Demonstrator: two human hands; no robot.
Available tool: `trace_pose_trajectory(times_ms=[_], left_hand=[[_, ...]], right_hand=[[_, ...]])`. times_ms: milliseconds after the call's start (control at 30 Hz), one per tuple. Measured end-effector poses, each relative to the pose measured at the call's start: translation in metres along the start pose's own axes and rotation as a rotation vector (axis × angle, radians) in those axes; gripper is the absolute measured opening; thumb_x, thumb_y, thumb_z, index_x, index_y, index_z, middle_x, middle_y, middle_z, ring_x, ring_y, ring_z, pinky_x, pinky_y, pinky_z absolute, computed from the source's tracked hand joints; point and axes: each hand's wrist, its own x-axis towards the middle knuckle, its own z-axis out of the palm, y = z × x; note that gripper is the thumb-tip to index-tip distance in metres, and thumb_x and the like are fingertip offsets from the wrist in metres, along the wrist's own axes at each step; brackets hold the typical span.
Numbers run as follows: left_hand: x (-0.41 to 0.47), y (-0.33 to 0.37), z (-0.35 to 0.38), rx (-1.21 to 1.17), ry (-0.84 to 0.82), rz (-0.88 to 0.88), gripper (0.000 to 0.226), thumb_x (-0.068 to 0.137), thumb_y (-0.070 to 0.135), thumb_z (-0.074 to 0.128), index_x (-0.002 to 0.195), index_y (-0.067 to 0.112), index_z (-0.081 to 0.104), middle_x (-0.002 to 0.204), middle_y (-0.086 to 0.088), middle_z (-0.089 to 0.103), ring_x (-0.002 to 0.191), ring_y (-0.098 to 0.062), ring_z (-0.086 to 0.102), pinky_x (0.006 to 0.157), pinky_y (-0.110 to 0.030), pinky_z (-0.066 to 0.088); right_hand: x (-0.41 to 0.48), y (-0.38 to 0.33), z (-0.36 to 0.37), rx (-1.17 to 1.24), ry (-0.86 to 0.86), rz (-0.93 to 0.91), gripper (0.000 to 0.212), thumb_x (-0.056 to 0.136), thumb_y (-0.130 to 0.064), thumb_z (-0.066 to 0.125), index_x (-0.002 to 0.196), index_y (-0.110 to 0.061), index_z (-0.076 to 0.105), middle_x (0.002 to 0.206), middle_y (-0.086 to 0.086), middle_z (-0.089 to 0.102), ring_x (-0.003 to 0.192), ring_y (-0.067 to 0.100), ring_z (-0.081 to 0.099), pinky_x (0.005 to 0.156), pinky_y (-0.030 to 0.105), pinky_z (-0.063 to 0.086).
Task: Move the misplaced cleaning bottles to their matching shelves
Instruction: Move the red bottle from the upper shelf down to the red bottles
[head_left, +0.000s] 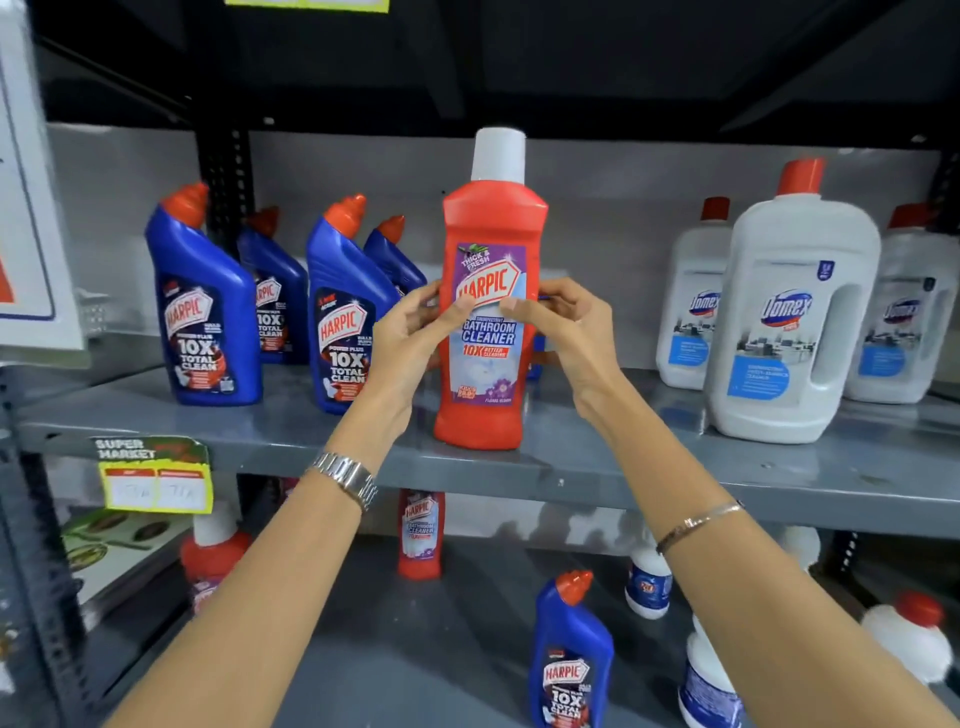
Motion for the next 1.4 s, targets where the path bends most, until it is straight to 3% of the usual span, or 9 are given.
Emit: trace_pose_trajectory(times_ms=[133, 433, 533, 700, 833, 933, 1067, 1233, 1400], left_hand=[[-0.029, 0.024, -0.027, 0.009, 0.034, 0.059, 0.027, 0.081, 0.028, 0.065, 0.107, 0.026, 0.060, 0.091, 0.011, 0.069, 0.080, -0.002, 0.069, 0.063, -0.019, 0.053], [-0.116, 0.013, -0.096, 0.099, 0.067, 0.069, 0.034, 0.064, 0.037, 0.077, 0.096, 0.035, 0.067, 0.089, 0.014, 0.074, 0.086, -0.008, 0.067, 0.073, -0.023, 0.057], [-0.148, -0.016, -0.117, 0.100, 0.048, 0.008, 0.050, 0.048, 0.047, 0.080, 0.095, 0.033, 0.066, 0.086, 0.016, 0.074, 0.081, -0.005, 0.066, 0.071, -0.021, 0.057], [-0.183, -0.082, -0.147, 0.148, 0.013, -0.187, 0.078, 0.038, 0.065, 0.081, 0.101, 0.024, 0.061, 0.090, 0.015, 0.075, 0.082, -0.003, 0.068, 0.068, -0.015, 0.053], [-0.191, -0.138, -0.159, 0.157, -0.020, -0.336, 0.074, 0.039, 0.056, 0.083, 0.101, 0.023, 0.059, 0.091, 0.020, 0.074, 0.085, 0.000, 0.068, 0.068, -0.011, 0.050], [-0.186, -0.175, -0.168, 0.163, -0.033, -0.402, 0.073, 0.044, 0.048, 0.085, 0.105, 0.019, 0.059, 0.094, 0.009, 0.075, 0.091, -0.003, 0.068, 0.071, -0.015, 0.052], [-0.172, -0.210, -0.168, 0.177, -0.059, -0.472, 0.044, 0.065, 0.017, 0.078, 0.104, 0.022, 0.060, 0.097, 0.012, 0.071, 0.090, -0.001, 0.067, 0.072, -0.016, 0.053], [-0.162, -0.239, -0.172, 0.169, -0.042, -0.530, 0.053, 0.057, 0.032, 0.078, 0.106, 0.020, 0.060, 0.105, 0.002, 0.069, 0.091, -0.003, 0.067, 0.074, -0.018, 0.053], [-0.159, -0.259, -0.178, 0.204, -0.065, -0.577, 0.040, 0.073, -0.001, 0.071, 0.108, 0.013, 0.057, 0.105, -0.001, 0.066, 0.087, 0.001, 0.068, 0.072, -0.018, 0.054]], right_hand=[[-0.026, -0.019, 0.022, 0.079, -0.082, -0.060, 0.019, 0.075, -0.005, 0.074, 0.077, -0.019, 0.061, 0.076, -0.004, 0.068, 0.062, 0.003, 0.068, 0.054, 0.015, 0.055], [-0.106, 0.009, 0.056, 0.070, -0.222, -0.068, 0.027, 0.065, -0.008, 0.082, 0.080, -0.020, 0.064, 0.076, -0.007, 0.071, 0.069, 0.011, 0.066, 0.060, 0.026, 0.058], [-0.142, 0.049, 0.063, 0.066, -0.213, -0.072, 0.026, 0.061, -0.013, 0.080, 0.080, -0.021, 0.064, 0.072, -0.017, 0.073, 0.065, 0.000, 0.065, 0.061, 0.015, 0.051], [-0.188, 0.127, 0.066, -0.024, -0.209, 0.099, 0.027, 0.061, -0.020, 0.084, 0.082, -0.021, 0.067, 0.082, -0.003, 0.076, 0.072, 0.011, 0.070, 0.063, 0.022, 0.055], [-0.198, 0.177, 0.066, -0.139, -0.246, 0.248, 0.029, 0.066, -0.013, 0.085, 0.088, -0.021, 0.067, 0.084, -0.005, 0.076, 0.080, 0.013, 0.072, 0.067, 0.022, 0.057], [-0.193, 0.208, 0.068, -0.218, -0.273, 0.316, 0.031, 0.068, -0.014, 0.083, 0.089, -0.025, 0.064, 0.088, -0.008, 0.075, 0.085, 0.011, 0.072, 0.072, 0.023, 0.058], [-0.181, 0.238, 0.066, -0.304, -0.259, 0.371, 0.032, 0.067, -0.018, 0.084, 0.089, -0.027, 0.063, 0.092, -0.009, 0.073, 0.086, 0.007, 0.071, 0.074, 0.022, 0.059], [-0.170, 0.266, 0.066, -0.350, -0.261, 0.421, 0.033, 0.067, -0.019, 0.084, 0.091, -0.024, 0.063, 0.093, -0.007, 0.073, 0.085, 0.010, 0.072, 0.078, 0.028, 0.060], [-0.170, 0.281, 0.070, -0.350, -0.270, 0.464, 0.034, 0.067, -0.018, 0.083, 0.087, -0.032, 0.059, 0.090, -0.016, 0.069, 0.082, 0.000, 0.070, 0.077, 0.022, 0.059]])
